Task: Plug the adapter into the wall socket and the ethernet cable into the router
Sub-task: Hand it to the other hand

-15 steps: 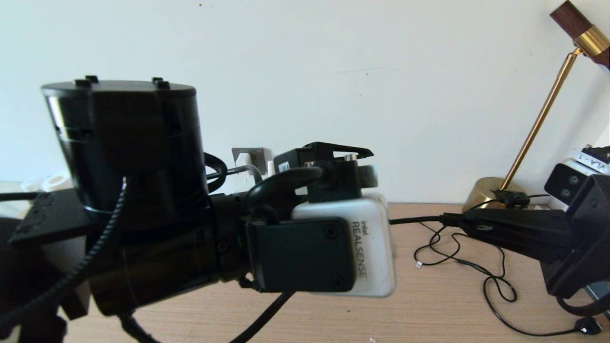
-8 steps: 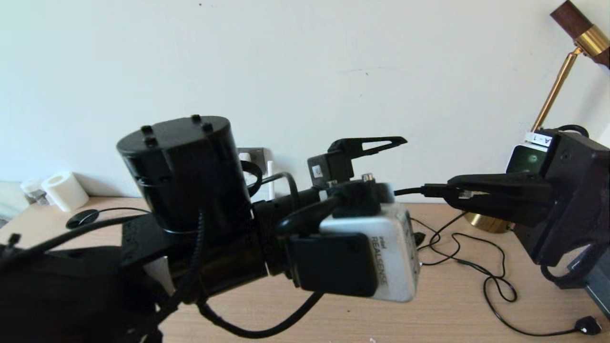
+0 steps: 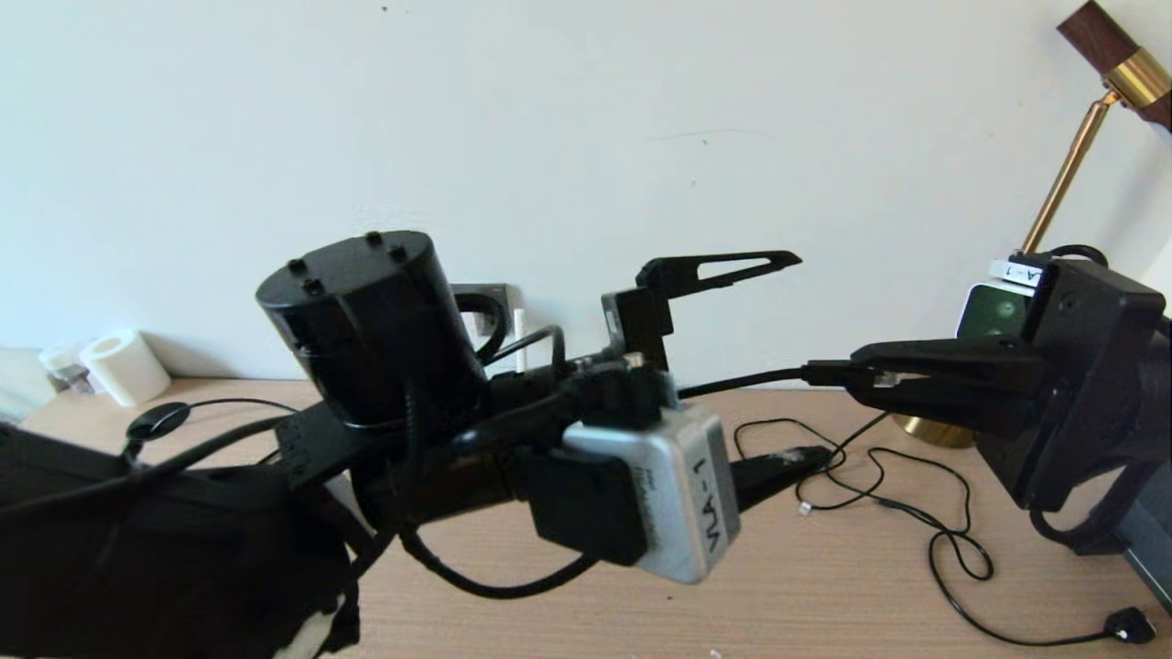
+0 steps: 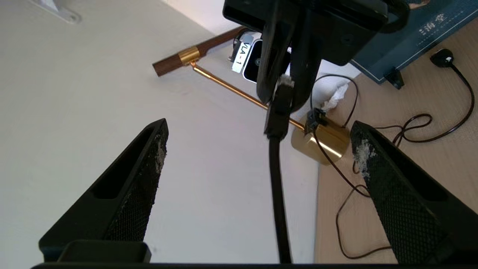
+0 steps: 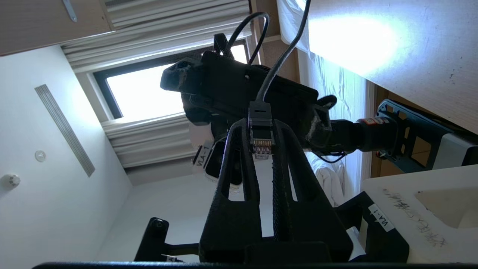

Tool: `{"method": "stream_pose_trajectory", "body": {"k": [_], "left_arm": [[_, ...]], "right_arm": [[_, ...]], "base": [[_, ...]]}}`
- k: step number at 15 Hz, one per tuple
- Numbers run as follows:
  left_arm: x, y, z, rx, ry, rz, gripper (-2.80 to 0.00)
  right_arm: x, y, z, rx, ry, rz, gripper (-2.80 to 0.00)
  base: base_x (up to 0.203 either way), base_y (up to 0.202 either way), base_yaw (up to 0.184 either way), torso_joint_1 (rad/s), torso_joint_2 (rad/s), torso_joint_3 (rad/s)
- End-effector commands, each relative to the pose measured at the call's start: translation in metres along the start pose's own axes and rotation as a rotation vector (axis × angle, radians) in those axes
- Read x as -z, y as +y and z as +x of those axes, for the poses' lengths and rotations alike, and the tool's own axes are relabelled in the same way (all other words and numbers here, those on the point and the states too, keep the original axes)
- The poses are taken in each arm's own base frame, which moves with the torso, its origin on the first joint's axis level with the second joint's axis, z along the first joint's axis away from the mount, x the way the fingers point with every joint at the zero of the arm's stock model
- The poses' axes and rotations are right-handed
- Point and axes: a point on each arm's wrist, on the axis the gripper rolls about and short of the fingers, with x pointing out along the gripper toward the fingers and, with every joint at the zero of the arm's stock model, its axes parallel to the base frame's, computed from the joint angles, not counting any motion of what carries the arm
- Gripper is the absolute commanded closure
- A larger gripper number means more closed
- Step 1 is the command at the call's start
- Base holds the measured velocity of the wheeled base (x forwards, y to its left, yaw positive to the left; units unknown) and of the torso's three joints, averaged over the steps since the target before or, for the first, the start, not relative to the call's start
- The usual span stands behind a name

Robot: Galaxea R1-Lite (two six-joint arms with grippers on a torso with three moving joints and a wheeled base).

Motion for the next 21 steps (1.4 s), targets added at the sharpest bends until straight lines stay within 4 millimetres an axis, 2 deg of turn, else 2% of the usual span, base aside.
{"method": "stream_pose_trajectory", "body": {"k": [1, 6, 9, 21], "left_arm": [[0.005, 0.007, -0.005, -0.005, -0.021, 0.022, -2.8], [0.013, 0.008, -0.007, 0.0, -0.048, 0.036, -2.8], [0.018, 0.006, -0.001, 0.002, -0.047, 0.032, -2.8], [0.02, 0.004, 0.007, 0.002, -0.054, 0.034, -2.8]], "right_arm": [[0.0, 0.001, -0.001, -0.004, 0.005, 0.003, 0.0], [-0.004, 0.004, 0.001, -0.008, 0.037, 0.051, 0.0], [-0.004, 0.005, 0.001, -0.01, 0.039, 0.049, 0.0], [-0.009, 0.0, 0.005, 0.002, 0.041, 0.067, 0.0]], "base": [[0.0, 0.0, 0.0, 0.0, 0.0, 0.0], [0.0, 0.0, 0.0, 0.0, 0.0, 0.0], [0.0, 0.0, 0.0, 0.0, 0.0, 0.0], [0.0, 0.0, 0.0, 0.0, 0.0, 0.0]]}}
